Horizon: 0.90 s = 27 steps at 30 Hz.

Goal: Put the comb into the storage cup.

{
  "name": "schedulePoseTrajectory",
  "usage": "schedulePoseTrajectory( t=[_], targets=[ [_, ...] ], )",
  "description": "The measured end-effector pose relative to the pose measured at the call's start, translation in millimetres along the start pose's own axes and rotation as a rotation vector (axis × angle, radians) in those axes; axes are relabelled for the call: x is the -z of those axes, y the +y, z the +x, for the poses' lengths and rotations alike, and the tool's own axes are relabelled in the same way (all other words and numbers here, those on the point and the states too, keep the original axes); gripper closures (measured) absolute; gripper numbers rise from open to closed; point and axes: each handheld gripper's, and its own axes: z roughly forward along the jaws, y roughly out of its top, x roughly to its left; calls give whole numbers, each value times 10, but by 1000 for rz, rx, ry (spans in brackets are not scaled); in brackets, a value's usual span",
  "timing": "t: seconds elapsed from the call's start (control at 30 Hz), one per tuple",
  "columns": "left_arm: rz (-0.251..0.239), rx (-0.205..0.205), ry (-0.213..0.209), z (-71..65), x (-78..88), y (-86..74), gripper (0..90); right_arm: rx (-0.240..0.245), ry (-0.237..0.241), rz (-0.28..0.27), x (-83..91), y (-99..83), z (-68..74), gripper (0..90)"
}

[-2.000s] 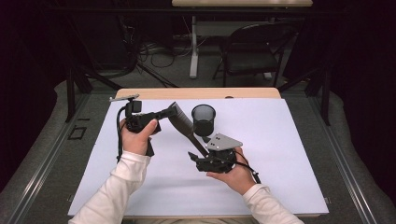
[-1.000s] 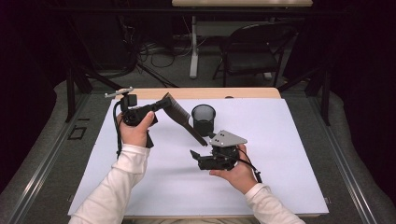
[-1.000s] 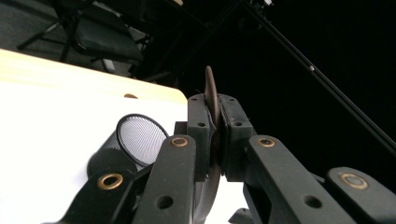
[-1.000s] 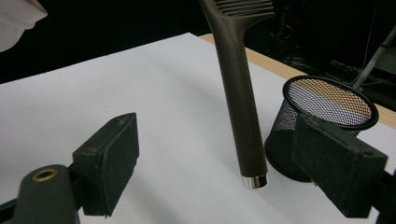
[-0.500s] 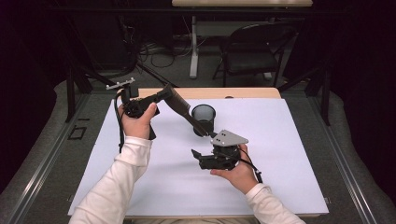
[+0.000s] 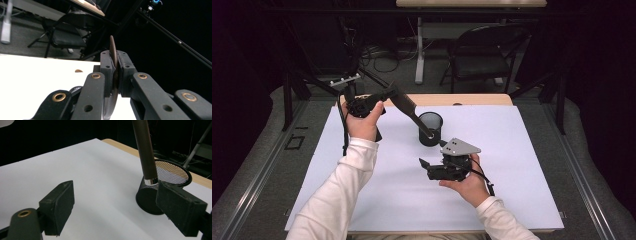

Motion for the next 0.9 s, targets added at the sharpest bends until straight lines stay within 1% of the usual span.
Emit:
schedulePoseTrajectory(
  t=[0.03,0.07,0.17,0.2,0.23,0.27,0.33,0.4,0.47,0.7,0.77,0.8,0.9],
  targets=[
    [-5,-3,7,-5,-10,10,853,-2,-2,-2,2,-1,-4,152],
    [-7,-11,25,-15,-31,32,853,-6,-3,0,4,-2,-12,153],
    [-16,-16,35,-25,-51,47,853,-5,-3,-1,-1,-3,-14,153],
    [-19,-27,46,-34,-68,60,853,-5,-2,-1,-4,-3,-12,152],
    [-19,-27,46,-34,-68,60,853,-5,0,-1,-6,-4,-10,152],
    [-25,-38,53,-41,-82,70,852,-4,2,1,-9,-6,-10,152],
    [-33,-40,56,-48,-92,74,852,-3,1,4,-11,-7,-10,153],
    [-45,-51,68,-54,-115,87,853,-2,-3,5,-9,-9,-15,152],
    [-47,-54,75,-48,-137,96,852,-3,-5,4,-5,-9,-16,152],
    [-57,-52,87,-18,-221,96,852,-3,-6,6,-7,-11,-17,153],
    [-56,-44,93,0,-254,89,852,-5,-6,6,-8,-14,-19,153],
    [-61,-34,105,18,-290,78,853,-5,-6,6,-8,-15,-21,153],
    [-61,-29,110,33,-327,67,853,-7,-4,7,-8,-17,-22,153]
  ],
)
